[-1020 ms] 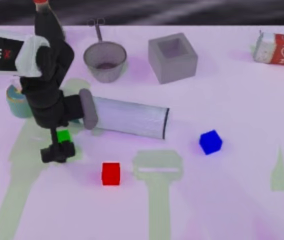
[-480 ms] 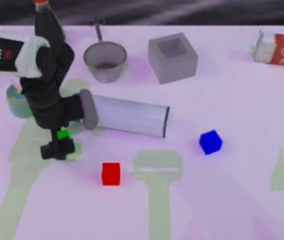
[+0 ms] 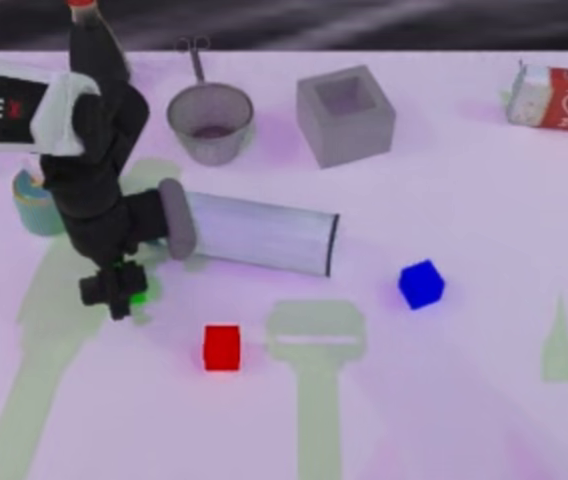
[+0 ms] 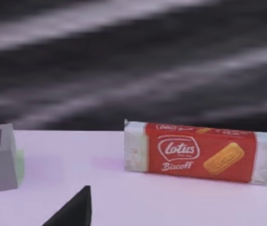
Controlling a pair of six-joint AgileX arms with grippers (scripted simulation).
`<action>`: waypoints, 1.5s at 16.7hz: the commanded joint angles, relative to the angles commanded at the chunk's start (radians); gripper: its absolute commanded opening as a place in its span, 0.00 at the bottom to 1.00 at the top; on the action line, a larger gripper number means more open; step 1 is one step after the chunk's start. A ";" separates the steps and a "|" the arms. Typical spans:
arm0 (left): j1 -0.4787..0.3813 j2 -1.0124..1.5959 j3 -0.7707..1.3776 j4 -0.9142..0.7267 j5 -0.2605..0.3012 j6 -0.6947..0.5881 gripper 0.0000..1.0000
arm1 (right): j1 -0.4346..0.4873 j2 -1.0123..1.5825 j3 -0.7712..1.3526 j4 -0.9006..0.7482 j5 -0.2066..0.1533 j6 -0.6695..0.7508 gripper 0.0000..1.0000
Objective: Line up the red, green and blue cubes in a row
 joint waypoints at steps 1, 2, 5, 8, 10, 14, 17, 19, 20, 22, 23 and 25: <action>0.000 0.000 0.000 0.000 0.000 0.000 0.00 | 0.000 0.000 0.000 0.000 0.000 0.000 1.00; 0.000 0.000 0.000 0.000 0.000 0.000 0.00 | 0.000 0.000 0.000 0.000 0.000 0.000 1.00; 0.000 -0.025 0.001 -0.022 0.008 -0.011 0.00 | 0.000 0.000 0.000 0.000 0.000 0.000 1.00; 0.003 -0.041 0.026 -0.063 0.008 -0.010 0.00 | 0.000 0.000 0.000 0.000 0.000 0.000 1.00; 0.008 -0.070 0.061 -0.129 0.008 -0.011 0.00 | 0.000 0.000 0.000 0.000 0.000 0.000 1.00; 0.018 -0.129 0.126 -0.252 0.007 -0.013 0.00 | 0.000 0.000 0.000 0.000 0.000 0.000 1.00; 0.019 -0.135 0.131 -0.262 0.007 -0.013 0.00 | 0.000 0.000 0.000 0.000 0.000 0.000 1.00; 0.011 -0.130 0.131 -0.259 0.006 -0.013 0.00 | 0.000 0.000 0.000 0.000 0.000 0.000 1.00; -0.002 -0.126 0.139 -0.264 0.007 -0.019 0.00 | 0.000 0.000 0.000 0.000 0.000 0.000 1.00; -0.058 -0.111 0.170 -0.282 0.007 -0.044 0.00 | 0.000 0.000 0.000 0.000 0.000 0.000 1.00; -0.101 -0.102 0.190 -0.294 0.007 -0.062 0.00 | 0.000 0.000 0.000 0.000 0.000 0.000 1.00; -0.209 -0.083 0.235 -0.322 0.007 -0.106 0.00 | 0.000 0.000 0.000 0.000 0.000 0.000 1.00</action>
